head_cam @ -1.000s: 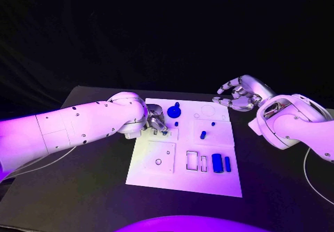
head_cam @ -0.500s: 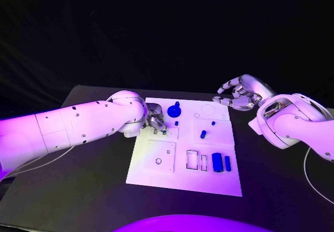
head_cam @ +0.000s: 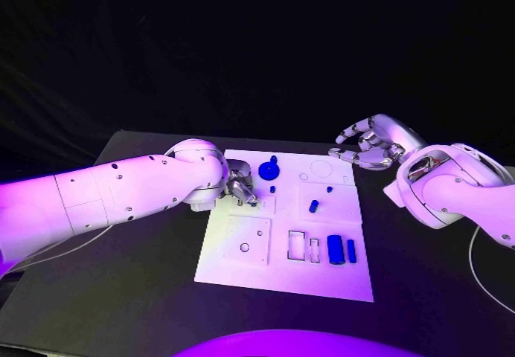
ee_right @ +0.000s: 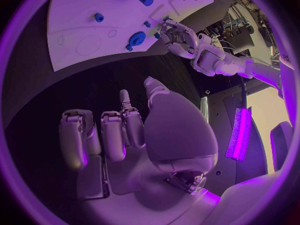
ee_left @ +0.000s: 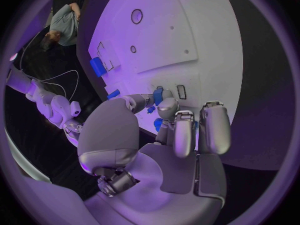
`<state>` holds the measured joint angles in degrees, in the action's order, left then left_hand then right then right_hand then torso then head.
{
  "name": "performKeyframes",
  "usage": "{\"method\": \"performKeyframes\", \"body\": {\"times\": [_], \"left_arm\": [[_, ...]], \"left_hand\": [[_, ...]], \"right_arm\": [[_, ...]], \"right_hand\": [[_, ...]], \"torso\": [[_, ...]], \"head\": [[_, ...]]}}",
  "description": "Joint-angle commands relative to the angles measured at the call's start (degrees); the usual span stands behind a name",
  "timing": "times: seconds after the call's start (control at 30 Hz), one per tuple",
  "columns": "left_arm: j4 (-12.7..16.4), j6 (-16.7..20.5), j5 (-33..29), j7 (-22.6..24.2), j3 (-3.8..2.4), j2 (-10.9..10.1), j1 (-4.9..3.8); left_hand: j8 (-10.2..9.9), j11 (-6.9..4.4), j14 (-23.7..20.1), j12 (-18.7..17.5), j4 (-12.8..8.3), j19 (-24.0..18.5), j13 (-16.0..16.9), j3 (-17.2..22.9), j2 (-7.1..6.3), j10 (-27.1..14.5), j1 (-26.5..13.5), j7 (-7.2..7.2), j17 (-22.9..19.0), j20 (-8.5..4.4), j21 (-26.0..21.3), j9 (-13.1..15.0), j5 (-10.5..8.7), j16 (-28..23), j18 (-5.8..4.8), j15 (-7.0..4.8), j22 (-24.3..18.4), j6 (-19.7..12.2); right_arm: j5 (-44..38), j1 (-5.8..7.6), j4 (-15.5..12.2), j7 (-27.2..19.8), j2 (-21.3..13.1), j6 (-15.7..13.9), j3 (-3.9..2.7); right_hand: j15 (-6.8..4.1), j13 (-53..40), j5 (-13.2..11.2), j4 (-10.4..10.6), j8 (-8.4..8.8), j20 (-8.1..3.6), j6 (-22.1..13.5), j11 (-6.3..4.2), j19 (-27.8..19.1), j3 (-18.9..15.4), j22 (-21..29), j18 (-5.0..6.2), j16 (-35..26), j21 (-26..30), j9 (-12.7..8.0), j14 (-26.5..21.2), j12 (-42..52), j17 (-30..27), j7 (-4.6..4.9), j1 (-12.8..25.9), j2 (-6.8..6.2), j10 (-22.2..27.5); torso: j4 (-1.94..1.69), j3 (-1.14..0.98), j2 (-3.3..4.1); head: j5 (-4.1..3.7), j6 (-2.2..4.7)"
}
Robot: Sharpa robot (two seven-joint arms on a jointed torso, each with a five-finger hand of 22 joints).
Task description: Assemble the parts on the task board
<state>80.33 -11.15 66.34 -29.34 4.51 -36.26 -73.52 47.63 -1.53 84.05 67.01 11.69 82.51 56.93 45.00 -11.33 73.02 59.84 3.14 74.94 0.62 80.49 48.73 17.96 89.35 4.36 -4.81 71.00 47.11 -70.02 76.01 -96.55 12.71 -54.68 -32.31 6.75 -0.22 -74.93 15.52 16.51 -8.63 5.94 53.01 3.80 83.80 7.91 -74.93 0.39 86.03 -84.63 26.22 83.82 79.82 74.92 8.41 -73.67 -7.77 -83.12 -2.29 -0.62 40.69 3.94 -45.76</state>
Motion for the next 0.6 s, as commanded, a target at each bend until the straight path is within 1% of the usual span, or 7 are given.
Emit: {"method": "performKeyframes", "body": {"times": [0.03,0.6], "left_arm": [[0.25,-1.72,0.0,-0.39,0.07,0.03,0.13],[0.27,-2.01,-0.34,-0.45,0.07,-0.03,0.14]], "left_hand": [[0.26,-0.18,5.84,0.21,-11.81,0.02,0.0,12.06,0.1,0.39,-0.33,-0.56,14.71,-0.15,0.37,-0.05,0.22,0.38,-0.55,-0.29,0.01,0.0],[0.46,-0.24,5.84,0.17,-11.95,0.03,-0.15,12.29,0.14,0.37,-0.46,-0.61,14.71,-0.16,0.4,-0.06,0.72,0.38,-0.56,-0.34,0.05,0.13]], "right_arm": [[-0.67,-0.04,0.01,-0.02,0.03,0.77,0.0],[-0.67,-0.08,0.15,-0.03,0.13,0.84,0.0]], "right_hand": [[-0.39,-6.41,0.29,0.17,-0.2,-0.38,0.4,-0.3,2.62,0.25,-11.21,1.18,-0.24,0.36,0.08,3.71,-0.3,3.83,-0.13,0.73,0.04,0.03],[-0.39,-6.41,0.29,0.17,-0.2,-0.38,0.4,-0.3,2.62,0.25,-11.21,1.18,-0.24,0.36,0.08,3.71,-0.3,3.83,-0.13,0.73,0.04,0.03]], "torso": [[0.01,0.0,-0.02],[-0.02,-0.02,0.02]], "head": [[0.12,-0.06],[0.17,-0.19]]}}
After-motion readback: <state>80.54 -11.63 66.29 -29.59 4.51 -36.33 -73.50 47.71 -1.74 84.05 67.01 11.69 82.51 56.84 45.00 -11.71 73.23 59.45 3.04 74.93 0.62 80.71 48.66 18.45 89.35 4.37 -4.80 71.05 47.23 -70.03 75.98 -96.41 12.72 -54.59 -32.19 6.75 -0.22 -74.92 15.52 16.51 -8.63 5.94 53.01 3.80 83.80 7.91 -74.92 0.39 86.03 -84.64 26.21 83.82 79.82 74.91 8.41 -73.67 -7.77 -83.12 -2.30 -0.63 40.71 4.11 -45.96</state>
